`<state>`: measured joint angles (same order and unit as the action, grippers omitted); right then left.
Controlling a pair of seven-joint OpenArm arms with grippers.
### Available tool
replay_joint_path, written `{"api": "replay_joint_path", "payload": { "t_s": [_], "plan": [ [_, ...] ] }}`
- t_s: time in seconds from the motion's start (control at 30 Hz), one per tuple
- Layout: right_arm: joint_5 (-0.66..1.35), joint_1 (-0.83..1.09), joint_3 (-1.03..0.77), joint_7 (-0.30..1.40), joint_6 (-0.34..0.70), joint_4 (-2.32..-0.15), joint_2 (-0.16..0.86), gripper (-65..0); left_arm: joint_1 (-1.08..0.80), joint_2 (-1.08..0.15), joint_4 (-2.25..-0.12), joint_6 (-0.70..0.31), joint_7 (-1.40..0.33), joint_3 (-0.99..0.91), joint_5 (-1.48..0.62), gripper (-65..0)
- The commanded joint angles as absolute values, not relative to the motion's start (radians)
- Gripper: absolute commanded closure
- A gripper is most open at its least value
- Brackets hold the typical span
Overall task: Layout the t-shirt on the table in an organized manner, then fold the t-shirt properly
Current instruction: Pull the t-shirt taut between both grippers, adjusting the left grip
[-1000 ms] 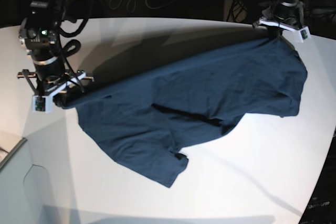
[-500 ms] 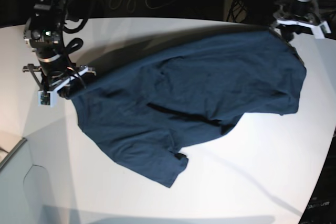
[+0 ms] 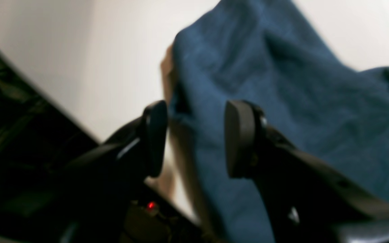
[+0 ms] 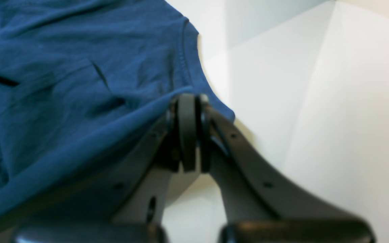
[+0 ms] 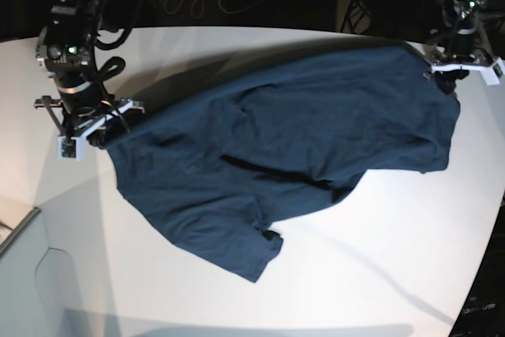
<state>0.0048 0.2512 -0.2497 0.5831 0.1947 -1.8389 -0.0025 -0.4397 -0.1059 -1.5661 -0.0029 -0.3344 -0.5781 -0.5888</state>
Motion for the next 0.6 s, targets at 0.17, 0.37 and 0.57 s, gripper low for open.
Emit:
{"api": "replay_joint_path", "payload": {
  "t_s": [0.17,0.37,0.57],
  "plan": [
    [0.005,0.246,-0.251,0.562,0.2,-1.856,0.002,0.0,-0.381,-0.117,-1.455,-0.004,-0.32,-0.581,-0.59,-26.9],
    [0.005,0.246,-0.251,0.564,0.2,-1.856,0.004,0.0,-0.381,-0.117,-1.44,-0.004,-0.32,-0.581,-0.59,-26.5],
    [0.005,0.246,-0.251,0.564,0.2,-1.856,0.002,0.0,-0.383,-0.117,-1.44,-0.004,-0.32,-0.581,-0.59,-10.8]
  ]
}}
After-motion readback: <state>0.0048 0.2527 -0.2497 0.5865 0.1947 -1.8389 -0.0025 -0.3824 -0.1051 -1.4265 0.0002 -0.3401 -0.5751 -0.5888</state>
